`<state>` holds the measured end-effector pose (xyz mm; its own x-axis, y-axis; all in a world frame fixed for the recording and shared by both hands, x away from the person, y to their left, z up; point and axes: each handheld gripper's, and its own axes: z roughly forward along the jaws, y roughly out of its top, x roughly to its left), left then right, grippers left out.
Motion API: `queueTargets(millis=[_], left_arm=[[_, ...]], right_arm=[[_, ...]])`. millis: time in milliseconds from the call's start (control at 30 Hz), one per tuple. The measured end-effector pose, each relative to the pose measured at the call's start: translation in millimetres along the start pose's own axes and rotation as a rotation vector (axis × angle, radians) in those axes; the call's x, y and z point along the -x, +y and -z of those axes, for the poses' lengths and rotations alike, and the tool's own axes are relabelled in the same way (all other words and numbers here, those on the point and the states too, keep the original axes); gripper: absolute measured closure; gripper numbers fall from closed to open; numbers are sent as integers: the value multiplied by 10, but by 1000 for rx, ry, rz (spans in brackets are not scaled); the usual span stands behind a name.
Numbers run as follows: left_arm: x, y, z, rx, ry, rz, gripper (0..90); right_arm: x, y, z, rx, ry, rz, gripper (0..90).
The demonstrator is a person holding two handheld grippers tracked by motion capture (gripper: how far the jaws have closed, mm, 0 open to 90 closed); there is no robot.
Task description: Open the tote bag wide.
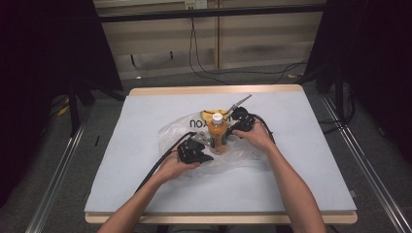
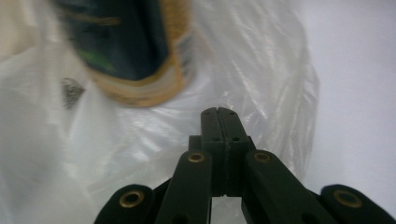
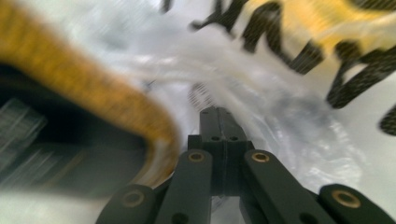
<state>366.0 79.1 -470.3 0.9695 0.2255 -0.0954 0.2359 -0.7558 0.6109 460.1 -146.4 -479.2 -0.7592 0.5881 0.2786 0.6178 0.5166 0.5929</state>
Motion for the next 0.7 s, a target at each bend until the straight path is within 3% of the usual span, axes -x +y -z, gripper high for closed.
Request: queueTargets(millis=[67, 100, 133, 233, 267, 333, 367, 400, 433, 567, 600, 700], left_arm=[[117, 16, 1, -23, -7, -25, 900], [168, 27, 10, -44, -33, -48, 900], [241, 20, -7, -31, -16, -56, 900], [404, 11, 7, -53, -58, -93, 900], [464, -4, -3, -37, -51, -93, 900], [557, -9, 23, -66, -75, -130, 900], [632, -28, 17, -53, -54, -142, 900], [662, -31, 34, -68, -78, -150, 900], [719, -55, 24, -46, -54, -154, 900], [857, -88, 48, -55, -62, -178, 900], [879, -86, 62, -68, -83, -193, 900], [973, -133, 60, -42, -79, -192, 900]], right_arm=[[12, 55, -21, -3, -31, -7, 900], [15, 79, -33, -5, -48, -12, 900], [29, 104, -48, 4, -70, -5, 900], [60, 174, -97, 18, -94, -39, 900], [74, 196, -117, 22, -92, -44, 900], [91, 248, -153, 27, -105, -53, 900], [106, 273, -170, 28, -109, -57, 900], [122, 304, -188, 30, -119, -61, 900], [139, 320, -200, 36, -122, -66, 900], [203, 384, -242, 53, -148, -94, 900], [216, 399, -247, 55, -158, -96, 900], [251, 421, -252, 65, -203, -117, 900]])
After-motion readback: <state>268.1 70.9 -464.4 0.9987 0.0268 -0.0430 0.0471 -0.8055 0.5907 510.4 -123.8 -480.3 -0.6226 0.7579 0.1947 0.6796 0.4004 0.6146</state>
